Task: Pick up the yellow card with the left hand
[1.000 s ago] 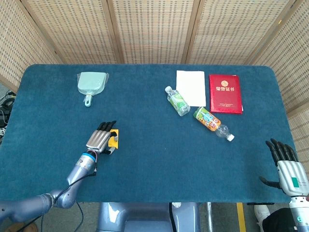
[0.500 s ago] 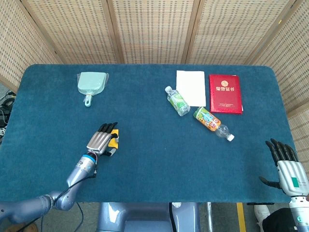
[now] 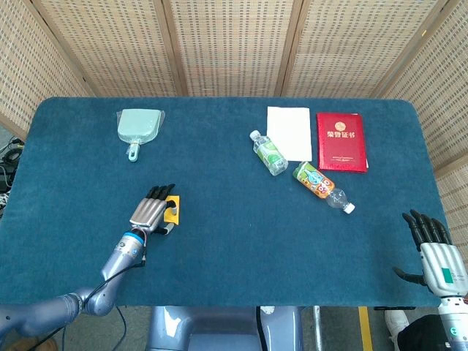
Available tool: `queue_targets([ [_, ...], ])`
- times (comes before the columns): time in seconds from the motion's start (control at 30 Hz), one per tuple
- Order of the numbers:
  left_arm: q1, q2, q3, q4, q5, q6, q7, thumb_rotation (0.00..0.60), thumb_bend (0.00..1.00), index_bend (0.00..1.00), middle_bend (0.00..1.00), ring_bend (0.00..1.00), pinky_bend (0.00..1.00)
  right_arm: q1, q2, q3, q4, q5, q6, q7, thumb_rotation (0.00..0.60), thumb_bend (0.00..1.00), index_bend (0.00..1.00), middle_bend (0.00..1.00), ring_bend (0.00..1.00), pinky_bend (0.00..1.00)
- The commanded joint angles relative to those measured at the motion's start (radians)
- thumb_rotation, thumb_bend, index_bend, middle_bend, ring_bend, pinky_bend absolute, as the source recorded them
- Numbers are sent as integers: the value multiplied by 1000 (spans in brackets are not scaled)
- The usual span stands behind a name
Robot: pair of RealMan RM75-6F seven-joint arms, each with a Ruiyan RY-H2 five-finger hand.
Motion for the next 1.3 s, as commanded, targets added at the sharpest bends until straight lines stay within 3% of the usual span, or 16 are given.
queue_targets([
  [0.03,-1,-1,-2,2,-7,-4,1,600,434,565,0,0,0,0,0,0,0,0,0,1,600,0,42,0,0,0],
  [0.23,-3,-6,-5,8,-25,-6,16,600,490,579,0,0,0,1,0,-1,-1,0,-2,1,600,0,42,0,0,0],
  [0.6,-10,-15,-24,17,-22,-2,-12,600,465,635,0,0,0,2,1,-3,-1,-2,-5,6,600,0,42,0,0,0],
  [0.8,-74,-53,-120,120,-13,-5,-83,600,466,644,0,0,0,3,1,-1,-2,6,-9,0,600,0,42,0,0,0],
  [1.03,-197,-57,-292,250,-32,17,-152,600,459,651,0,0,0,4,11,10,-9,25,-12,14,600,0,42,0,0,0],
  [1.2,-204,-13,-330,197,9,83,-225,600,454,652,0,0,0,5,12,12,-8,30,-14,15,600,0,42,0,0,0],
  [1.3,-165,51,-311,68,26,80,-264,600,455,654,0,0,0,6,10,9,-10,24,-13,10,600,0,42,0,0,0],
])
